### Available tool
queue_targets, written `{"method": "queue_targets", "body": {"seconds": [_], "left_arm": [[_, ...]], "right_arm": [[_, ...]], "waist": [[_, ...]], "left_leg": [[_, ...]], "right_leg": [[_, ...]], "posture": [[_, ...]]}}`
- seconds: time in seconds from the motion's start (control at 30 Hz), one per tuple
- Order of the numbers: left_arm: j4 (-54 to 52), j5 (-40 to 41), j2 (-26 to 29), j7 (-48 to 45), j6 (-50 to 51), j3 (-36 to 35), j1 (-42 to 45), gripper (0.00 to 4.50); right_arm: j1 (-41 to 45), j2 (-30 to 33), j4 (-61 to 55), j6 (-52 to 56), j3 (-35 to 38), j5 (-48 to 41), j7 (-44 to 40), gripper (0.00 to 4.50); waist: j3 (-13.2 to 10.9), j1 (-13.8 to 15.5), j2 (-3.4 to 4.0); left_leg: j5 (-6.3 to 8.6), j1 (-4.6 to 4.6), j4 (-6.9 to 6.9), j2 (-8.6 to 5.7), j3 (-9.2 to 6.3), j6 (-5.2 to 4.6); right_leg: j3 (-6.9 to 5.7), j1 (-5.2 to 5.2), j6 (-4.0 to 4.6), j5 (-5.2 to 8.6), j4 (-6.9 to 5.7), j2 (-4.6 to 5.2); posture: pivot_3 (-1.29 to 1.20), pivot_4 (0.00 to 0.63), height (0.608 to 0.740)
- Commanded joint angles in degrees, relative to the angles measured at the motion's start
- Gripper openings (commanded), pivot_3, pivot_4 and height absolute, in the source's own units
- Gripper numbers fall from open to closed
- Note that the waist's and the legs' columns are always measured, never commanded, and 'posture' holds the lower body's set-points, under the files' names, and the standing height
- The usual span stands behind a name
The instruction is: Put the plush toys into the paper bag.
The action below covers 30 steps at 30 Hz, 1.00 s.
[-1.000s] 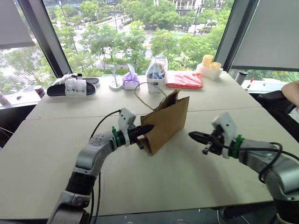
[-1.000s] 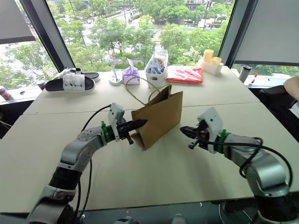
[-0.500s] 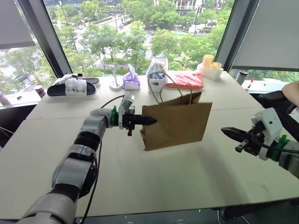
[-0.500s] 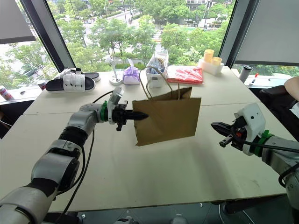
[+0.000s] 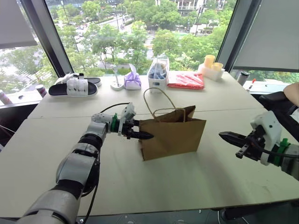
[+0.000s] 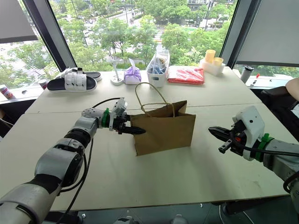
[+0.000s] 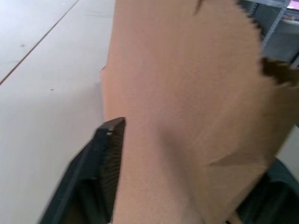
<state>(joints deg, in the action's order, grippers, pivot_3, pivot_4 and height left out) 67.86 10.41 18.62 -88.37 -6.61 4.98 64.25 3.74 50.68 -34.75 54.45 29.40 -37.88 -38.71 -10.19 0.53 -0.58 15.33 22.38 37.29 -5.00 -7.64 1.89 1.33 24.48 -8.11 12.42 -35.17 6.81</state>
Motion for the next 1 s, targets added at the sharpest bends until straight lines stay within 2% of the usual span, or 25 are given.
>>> {"method": "queue_targets", "body": {"seconds": [0.03, 0.17, 0.27, 0.33, 0.37, 0.47, 0.7, 1.0], "left_arm": [[-1.6, -1.5, 2.7, 1.3, -2.0, -1.3, 0.3, 4.47], [-5.2, -1.4, 6.1, 1.9, -1.5, -2.3, -1.7, 4.47], [-12.8, 0.4, 9.4, 2.0, 3.0, -3.8, -5.1, 4.47], [-23.4, 2.9, 11.8, 3.3, 8.3, -5.4, -10.0, 4.47], [-32.6, 6.1, 13.0, 4.8, 14.7, -6.9, -14.1, 4.47], [-49.6, 11.7, 13.8, 10.5, 25.7, -9.7, -21.7, 4.47], [-61.9, 15.6, 14.9, 16.7, 34.1, -10.2, -28.2, 4.47], [-78.6, 23.7, 20.8, 22.5, 44.8, -15.3, -39.4, 4.47]], "right_arm": [[1.3, 1.6, -1.2, -1.5, -1.4, -0.2, -0.5, 0.0], [2.6, 2.1, -1.2, -1.7, -2.9, -0.8, -1.2, 0.0], [3.1, 3.1, -1.4, -1.6, -4.0, -1.7, -2.7, 0.0], [3.5, 3.9, -1.4, -2.1, -5.1, -1.7, -3.6, 0.0], [3.9, 4.1, -0.8, -2.6, -5.6, -1.5, -3.9, 0.0], [4.7, 3.9, 0.8, -3.9, -6.8, -0.8, -4.1, 0.0], [6.9, 3.2, 1.5, -4.5, -9.7, -0.9, -3.3, 0.0], [2.5, 7.3, -1.5, -3.0, -5.9, -2.6, -6.7, 0.0]], "waist": [[0.0, -0.2, 0.0], [0.0, -0.5, 0.01], [0.0, -1.1, 0.01], [0.0, -1.4, 0.02], [0.0, -1.4, 0.02], [0.0, -1.4, 0.03], [0.0, -0.2, 0.03], [0.0, -0.2, 0.03]], "left_leg": [[0.0, -0.01, -0.01, 0.0, 0.0, 0.0], [0.0, -0.02, -0.02, 0.01, -0.01, 0.0], [0.0, -0.02, -0.03, 0.02, -0.03, 0.0], [0.0, -0.02, -0.04, 0.02, -0.06, 0.0], [0.0, -0.02, -0.06, 0.03, -0.06, 0.0], [0.01, -0.01, -0.09, 0.3, -0.18, -0.01], [0.0, -0.04, 0.07, 0.27, -0.03, 0.0], [0.01, -0.04, -0.07, 0.32, 0.0, 0.0]], "right_leg": [[0.0, 0.0, 0.0, 0.0, -0.01, 0.0], [0.0, 0.01, -0.01, 0.01, -0.04, 0.0], [0.0, 0.01, -0.02, 0.01, -0.05, 0.0], [-0.01, 0.01, -0.02, 0.01, -0.06, -0.01], [0.0, 0.02, -0.02, 0.02, -0.06, 0.0], [0.02, 0.07, -0.02, 0.02, -0.08, -0.01], [0.0, -0.04, -0.01, 0.01, -0.07, -0.02], [0.0, 0.02, 0.01, 0.02, -0.03, -0.04]], "posture": [[0.0, 0.15, 0.74], [0.0, 0.15, 0.74], [0.0, 0.15, 0.74], [0.0, 0.15, 0.74], [0.0, 0.15, 0.74], [0.0, 0.15, 0.74], [0.0, 0.15, 0.74], [0.0, 0.15, 0.74]]}}
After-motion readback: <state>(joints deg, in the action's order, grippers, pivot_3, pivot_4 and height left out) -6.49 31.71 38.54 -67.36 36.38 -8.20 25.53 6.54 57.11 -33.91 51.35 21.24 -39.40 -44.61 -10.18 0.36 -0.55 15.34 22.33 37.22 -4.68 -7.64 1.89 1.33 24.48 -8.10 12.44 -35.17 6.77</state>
